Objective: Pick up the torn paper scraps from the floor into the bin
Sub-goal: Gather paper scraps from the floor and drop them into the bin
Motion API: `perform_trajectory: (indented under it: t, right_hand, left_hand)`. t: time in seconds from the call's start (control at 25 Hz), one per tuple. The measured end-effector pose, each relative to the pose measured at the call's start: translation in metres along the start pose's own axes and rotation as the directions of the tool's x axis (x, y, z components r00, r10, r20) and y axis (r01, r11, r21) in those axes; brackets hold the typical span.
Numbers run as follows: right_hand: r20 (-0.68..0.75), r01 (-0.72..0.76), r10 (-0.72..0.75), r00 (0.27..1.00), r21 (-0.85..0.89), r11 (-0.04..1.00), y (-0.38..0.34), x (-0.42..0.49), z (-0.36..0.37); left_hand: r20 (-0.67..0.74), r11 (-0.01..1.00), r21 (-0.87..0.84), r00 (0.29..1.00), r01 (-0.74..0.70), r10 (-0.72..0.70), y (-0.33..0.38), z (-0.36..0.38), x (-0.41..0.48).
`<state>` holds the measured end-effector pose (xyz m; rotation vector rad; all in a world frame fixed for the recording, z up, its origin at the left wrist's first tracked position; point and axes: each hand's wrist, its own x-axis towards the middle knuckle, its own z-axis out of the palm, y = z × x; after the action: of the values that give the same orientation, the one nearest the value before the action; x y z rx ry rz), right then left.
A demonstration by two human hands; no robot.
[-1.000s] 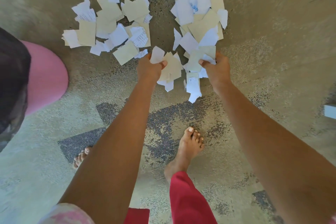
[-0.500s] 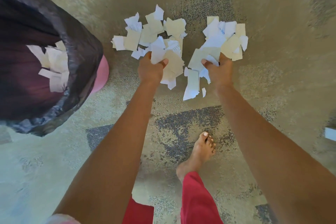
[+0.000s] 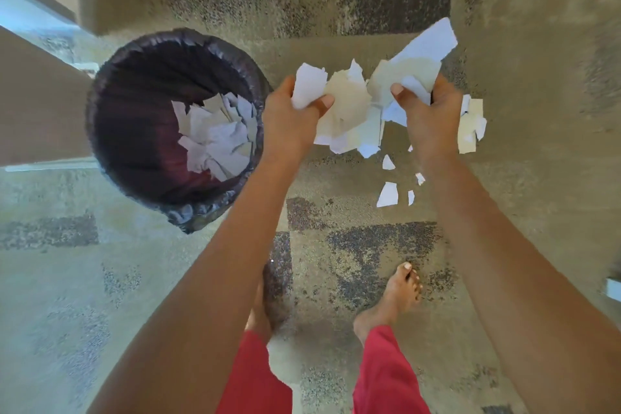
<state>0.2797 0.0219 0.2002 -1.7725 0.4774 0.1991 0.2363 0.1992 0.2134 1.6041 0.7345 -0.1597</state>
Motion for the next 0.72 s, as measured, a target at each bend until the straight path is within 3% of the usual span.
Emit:
perform_trajectory:
  t: [0.36, 0.56, 0.72]
  right_hand:
    - [0.164, 0.189, -0.216, 0.962, 0.168, 0.968, -0.119, -0.052, 0.094]
    - [0.271, 0.183, -0.226, 0.936, 0.177, 0.967, -0.114, -0.079, 0.157]
    - [0.322, 0.159, -0.159, 0.933, 0.025, 0.987, -0.081, -0.092, 0.194]
  left_hand:
    - [-0.189, 0.985, -0.066, 0.971, -0.158, 0.143, 0.06, -0.128, -0.011]
    - [-0.333, 0.992, -0.03, 0.937, -0.121, 0.104, 0.029, -0.192, -0.004]
    - [-0.394, 0.998, 0.042, 0.917, -0.043, 0.056, -0.007, -0.206, -0.003]
